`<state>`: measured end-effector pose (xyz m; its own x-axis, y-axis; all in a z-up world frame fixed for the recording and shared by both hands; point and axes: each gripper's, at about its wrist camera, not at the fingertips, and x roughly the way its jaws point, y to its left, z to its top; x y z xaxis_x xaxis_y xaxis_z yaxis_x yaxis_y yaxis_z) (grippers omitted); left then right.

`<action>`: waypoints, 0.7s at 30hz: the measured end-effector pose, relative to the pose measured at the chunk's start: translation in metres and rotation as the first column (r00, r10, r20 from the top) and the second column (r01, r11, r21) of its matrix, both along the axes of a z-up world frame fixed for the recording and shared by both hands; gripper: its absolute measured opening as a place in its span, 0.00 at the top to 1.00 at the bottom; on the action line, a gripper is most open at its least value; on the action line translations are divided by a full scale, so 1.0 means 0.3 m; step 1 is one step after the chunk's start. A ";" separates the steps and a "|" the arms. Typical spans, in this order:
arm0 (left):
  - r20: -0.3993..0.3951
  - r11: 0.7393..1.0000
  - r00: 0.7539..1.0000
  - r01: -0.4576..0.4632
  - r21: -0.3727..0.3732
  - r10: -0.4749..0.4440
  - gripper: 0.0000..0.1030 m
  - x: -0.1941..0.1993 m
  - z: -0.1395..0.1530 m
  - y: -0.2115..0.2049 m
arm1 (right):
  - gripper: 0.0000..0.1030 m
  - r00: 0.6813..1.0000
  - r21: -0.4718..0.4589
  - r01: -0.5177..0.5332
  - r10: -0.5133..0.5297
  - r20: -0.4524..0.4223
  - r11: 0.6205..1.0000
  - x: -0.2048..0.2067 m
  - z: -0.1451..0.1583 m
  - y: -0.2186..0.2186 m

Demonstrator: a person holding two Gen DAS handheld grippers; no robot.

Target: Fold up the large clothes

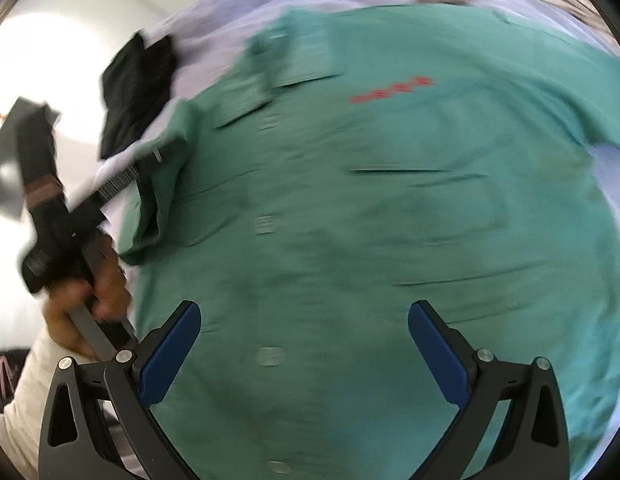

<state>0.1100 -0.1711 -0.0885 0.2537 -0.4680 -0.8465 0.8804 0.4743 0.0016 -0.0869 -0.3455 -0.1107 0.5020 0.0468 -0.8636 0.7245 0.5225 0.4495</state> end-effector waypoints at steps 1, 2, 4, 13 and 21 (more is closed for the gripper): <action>0.029 0.998 1.000 0.003 0.055 -0.005 0.97 -0.026 -0.042 -0.019 | 0.00 1.000 0.003 0.017 -0.017 -0.010 1.000 -0.031 -0.011 -0.022; 0.042 0.997 0.999 0.004 0.081 -0.008 0.94 -0.038 -0.070 -0.016 | 0.00 0.999 0.006 0.029 -0.029 -0.020 1.000 -0.054 -0.016 -0.041; 0.036 0.995 0.999 0.027 0.093 -0.031 0.44 -0.051 -0.101 0.008 | 0.00 0.998 0.002 0.043 -0.043 -0.039 0.999 -0.089 -0.031 -0.062; 0.130 0.998 0.991 0.035 0.047 -0.041 0.12 -0.082 0.019 0.190 | 0.00 0.999 -0.101 0.019 -0.022 -0.032 0.995 -0.045 0.050 -0.145; 0.252 0.914 0.894 -0.400 0.071 0.371 0.12 0.165 0.015 0.573 | 0.00 0.971 -0.209 -0.224 0.237 0.042 0.952 0.392 0.139 -0.036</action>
<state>0.1594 0.0007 -0.0840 0.5865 -0.1946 -0.7862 0.5969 0.7600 0.2571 0.0307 -0.3562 -0.0689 0.5542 -0.0033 -0.8324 0.5461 0.7561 0.3606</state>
